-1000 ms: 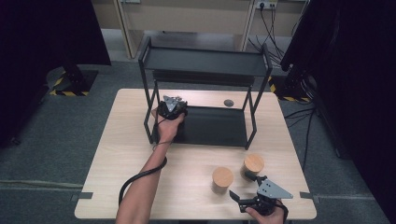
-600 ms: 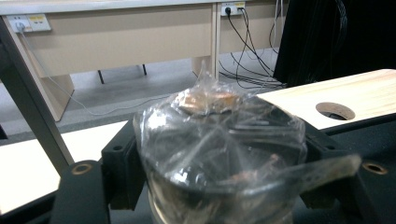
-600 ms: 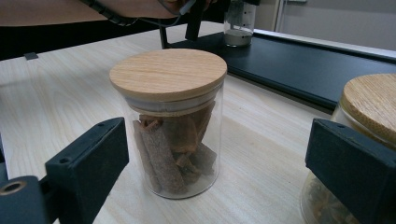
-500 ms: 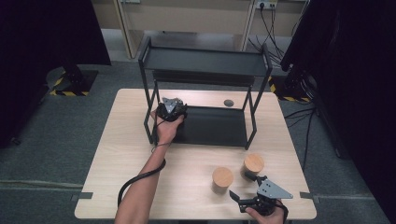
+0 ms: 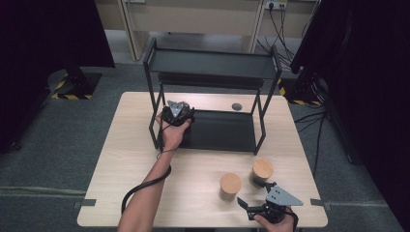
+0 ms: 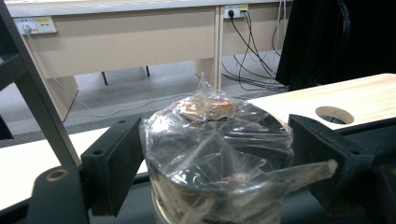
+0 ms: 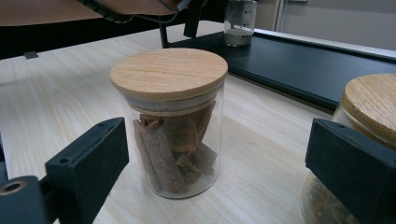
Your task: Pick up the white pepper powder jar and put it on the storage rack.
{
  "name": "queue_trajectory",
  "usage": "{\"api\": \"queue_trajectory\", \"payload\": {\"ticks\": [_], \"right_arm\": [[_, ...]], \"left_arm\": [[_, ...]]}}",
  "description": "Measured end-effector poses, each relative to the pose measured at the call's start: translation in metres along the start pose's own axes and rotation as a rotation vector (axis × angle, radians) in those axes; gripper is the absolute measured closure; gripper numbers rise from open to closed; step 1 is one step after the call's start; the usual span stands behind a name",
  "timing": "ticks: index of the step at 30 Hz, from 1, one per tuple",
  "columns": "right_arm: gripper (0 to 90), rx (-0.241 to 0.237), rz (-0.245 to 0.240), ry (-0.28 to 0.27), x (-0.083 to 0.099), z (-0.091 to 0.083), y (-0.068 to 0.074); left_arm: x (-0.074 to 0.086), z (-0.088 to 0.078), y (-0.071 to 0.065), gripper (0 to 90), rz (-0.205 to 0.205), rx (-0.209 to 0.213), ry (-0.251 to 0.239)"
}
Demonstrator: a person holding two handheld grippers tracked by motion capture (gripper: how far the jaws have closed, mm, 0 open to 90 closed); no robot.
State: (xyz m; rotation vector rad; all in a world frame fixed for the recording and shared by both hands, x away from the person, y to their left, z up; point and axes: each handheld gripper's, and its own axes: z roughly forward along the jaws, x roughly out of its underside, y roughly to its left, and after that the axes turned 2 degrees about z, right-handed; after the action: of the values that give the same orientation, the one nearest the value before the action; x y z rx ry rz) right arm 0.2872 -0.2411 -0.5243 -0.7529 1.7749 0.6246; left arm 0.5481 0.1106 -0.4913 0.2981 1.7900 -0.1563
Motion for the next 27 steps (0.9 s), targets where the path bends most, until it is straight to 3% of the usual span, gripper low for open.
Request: {"api": "queue_trajectory", "payload": {"ticks": [27], "right_arm": [[6.1, 0.005, -0.005, 0.001, 0.000, 0.000, 0.001]], "left_arm": [[-0.008, -0.031, -0.006, 14.4, 0.014, -0.011, 0.001]]}}
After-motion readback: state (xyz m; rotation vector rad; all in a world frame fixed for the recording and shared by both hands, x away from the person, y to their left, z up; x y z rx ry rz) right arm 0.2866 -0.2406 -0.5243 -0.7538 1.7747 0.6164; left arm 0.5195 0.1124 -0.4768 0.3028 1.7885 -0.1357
